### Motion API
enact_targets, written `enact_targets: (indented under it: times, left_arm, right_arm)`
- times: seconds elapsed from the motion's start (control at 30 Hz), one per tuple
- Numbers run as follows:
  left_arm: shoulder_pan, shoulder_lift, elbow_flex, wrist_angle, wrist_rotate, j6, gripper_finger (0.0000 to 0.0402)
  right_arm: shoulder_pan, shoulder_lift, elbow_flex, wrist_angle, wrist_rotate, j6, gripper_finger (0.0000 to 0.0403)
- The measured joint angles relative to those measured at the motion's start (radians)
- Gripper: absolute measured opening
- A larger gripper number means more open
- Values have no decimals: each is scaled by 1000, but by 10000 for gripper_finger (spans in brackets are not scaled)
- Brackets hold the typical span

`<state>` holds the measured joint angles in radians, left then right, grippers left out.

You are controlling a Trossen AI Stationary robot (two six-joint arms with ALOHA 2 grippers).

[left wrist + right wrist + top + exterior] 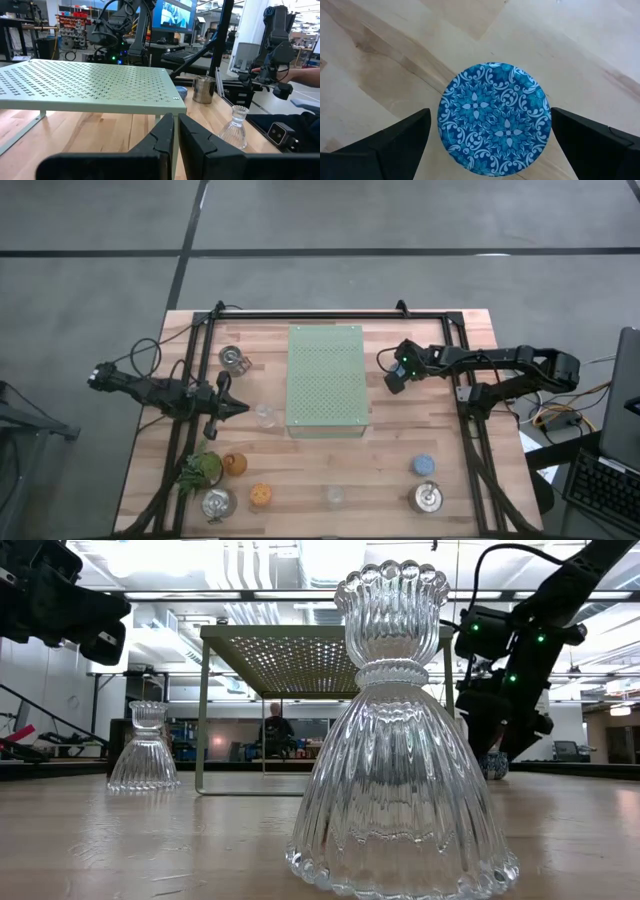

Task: Pick & Place candle stick holders
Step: Put the blue patterned scented candle on the shelf

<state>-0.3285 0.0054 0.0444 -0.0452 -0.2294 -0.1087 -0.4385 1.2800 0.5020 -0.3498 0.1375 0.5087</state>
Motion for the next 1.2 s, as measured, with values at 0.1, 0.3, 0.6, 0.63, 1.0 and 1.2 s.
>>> enact_targets:
  times: [0.1, 0.3, 0.6, 0.63, 1.0, 1.2]
  left_arm:
    - [0, 0, 0, 0, 0, 0, 28]
    - [0, 0, 0, 0, 0, 0, 28]
    - [0, 0, 0, 0, 0, 0, 28]
    - [0, 0, 0, 0, 0, 0, 28]
    - [0, 0, 0, 0, 0, 0, 28]
    - [0, 0, 0, 0, 0, 0, 28]
  right_arm:
    - [0, 0, -8, 19, 0, 0, 400]
    - [0, 0, -14, 36, 0, 0, 400]
    - [0, 0, -20, 37, 0, 7, 400]
    - [0, 0, -21, 36, -1, 8, 399]
    - [0, -1, -24, 56, -3, 7, 341]
    - [0, -2, -25, 54, -6, 7, 323]
